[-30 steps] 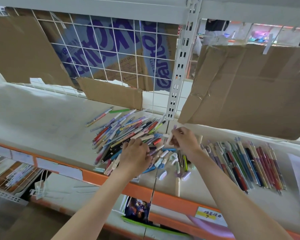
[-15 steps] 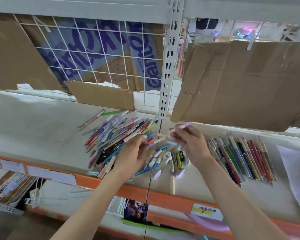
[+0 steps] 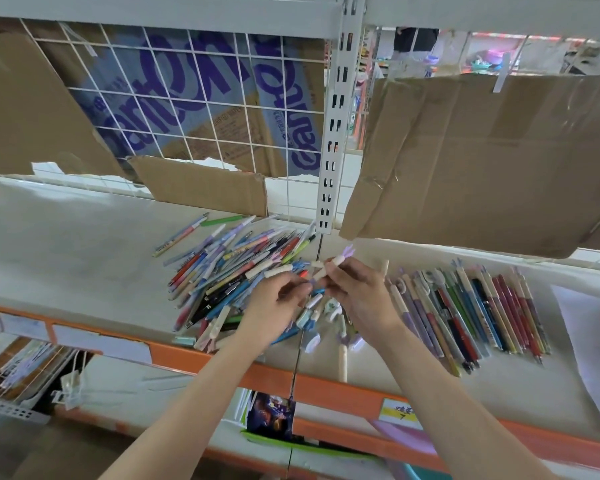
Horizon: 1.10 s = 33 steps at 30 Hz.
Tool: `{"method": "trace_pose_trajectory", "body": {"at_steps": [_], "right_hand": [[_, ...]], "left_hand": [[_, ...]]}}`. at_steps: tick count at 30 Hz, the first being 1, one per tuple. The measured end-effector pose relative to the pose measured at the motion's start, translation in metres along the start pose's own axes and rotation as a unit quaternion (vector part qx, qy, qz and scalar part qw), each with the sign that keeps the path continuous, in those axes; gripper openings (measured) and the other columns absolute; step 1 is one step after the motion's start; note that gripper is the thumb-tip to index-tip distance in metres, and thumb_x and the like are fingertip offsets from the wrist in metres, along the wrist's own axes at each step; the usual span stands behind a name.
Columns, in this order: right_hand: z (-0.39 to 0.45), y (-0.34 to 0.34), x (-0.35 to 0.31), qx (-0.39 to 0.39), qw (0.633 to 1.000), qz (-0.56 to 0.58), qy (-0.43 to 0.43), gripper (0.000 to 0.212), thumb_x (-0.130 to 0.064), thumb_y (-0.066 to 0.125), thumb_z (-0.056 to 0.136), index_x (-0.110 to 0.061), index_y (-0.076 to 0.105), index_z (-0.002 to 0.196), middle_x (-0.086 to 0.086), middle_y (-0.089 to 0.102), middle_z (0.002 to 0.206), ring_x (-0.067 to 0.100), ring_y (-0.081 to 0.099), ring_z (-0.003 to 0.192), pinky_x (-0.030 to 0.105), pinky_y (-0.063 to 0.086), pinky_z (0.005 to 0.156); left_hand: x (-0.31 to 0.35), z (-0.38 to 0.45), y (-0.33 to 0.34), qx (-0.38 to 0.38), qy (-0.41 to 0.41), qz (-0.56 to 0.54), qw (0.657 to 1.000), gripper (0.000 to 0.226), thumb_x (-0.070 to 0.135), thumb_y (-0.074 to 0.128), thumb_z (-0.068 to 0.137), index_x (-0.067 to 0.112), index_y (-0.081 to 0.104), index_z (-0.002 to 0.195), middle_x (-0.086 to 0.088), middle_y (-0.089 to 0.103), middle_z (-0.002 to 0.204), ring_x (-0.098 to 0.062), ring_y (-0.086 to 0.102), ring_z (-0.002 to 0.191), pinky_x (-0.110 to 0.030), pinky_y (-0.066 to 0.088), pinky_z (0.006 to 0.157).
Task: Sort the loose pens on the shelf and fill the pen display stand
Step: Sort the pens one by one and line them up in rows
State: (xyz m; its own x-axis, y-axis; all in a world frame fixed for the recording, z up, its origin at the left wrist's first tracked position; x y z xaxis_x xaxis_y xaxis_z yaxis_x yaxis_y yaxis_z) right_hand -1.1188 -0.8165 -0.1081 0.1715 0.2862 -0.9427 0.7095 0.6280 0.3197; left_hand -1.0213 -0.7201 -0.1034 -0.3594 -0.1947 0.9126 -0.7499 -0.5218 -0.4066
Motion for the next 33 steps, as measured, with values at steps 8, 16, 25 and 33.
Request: {"method": "trace_pose_trajectory", "body": {"at_steps": [8,16,25,33], "right_hand": [[-0.001,0.002,-0.014,-0.001,0.996,-0.088,-0.03,0.019,-0.006,0.052,0.094,0.012,0.055,0.096,0.018,0.062,0.078,0.015,0.06,0.064,0.021,0.05,0.059],[0.002,-0.019,-0.022,0.07,0.989,-0.129,-0.028,0.013,-0.01,0.052,0.095,0.002,0.053,0.09,0.017,0.063,0.071,0.019,0.061,0.059,0.032,0.054,0.062],[-0.005,-0.097,-0.039,0.165,0.831,-0.528,-0.05,0.021,-0.024,0.056,0.093,-0.006,0.055,0.103,0.006,0.061,0.087,0.018,0.047,0.074,0.025,0.026,0.058],[-0.012,-0.111,-0.009,0.089,0.742,-0.663,0.04,0.043,-0.019,0.049,0.093,-0.021,0.042,0.135,0.013,0.029,0.141,0.036,0.053,0.106,0.031,0.038,0.076]], "left_hand": [[-0.011,0.001,0.022,-0.08,-0.149,-0.266,0.949,0.02,0.01,0.053,0.094,0.011,0.056,0.074,-0.005,0.048,0.061,-0.007,0.023,0.037,-0.014,0.017,0.034],[0.025,0.01,0.014,-0.018,0.045,0.054,0.997,0.009,0.02,0.065,0.087,0.015,0.062,0.079,0.008,0.062,0.068,0.0,0.052,0.051,-0.014,0.041,0.05],[-0.008,0.002,0.009,-0.041,0.043,0.168,0.984,0.005,0.024,0.065,0.087,0.021,0.064,0.091,0.012,0.064,0.086,0.0,0.059,0.076,-0.009,0.043,0.065],[-0.007,-0.001,0.006,-0.02,0.075,0.201,0.977,0.005,0.016,0.065,0.087,0.016,0.066,0.092,0.012,0.061,0.084,0.002,0.056,0.074,-0.006,0.041,0.065]]}}
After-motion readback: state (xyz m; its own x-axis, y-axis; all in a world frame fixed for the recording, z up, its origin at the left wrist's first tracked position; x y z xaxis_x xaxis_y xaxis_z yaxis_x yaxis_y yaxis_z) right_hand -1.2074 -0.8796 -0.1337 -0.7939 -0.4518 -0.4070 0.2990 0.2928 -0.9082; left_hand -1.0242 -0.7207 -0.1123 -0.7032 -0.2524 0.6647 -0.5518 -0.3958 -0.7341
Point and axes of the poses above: each hand's wrist, its own z-axis towards the middle knuckle, its own y-axis out of the palm, x = y × z, the point moved 9 cm from there along z, towards the middle knuckle
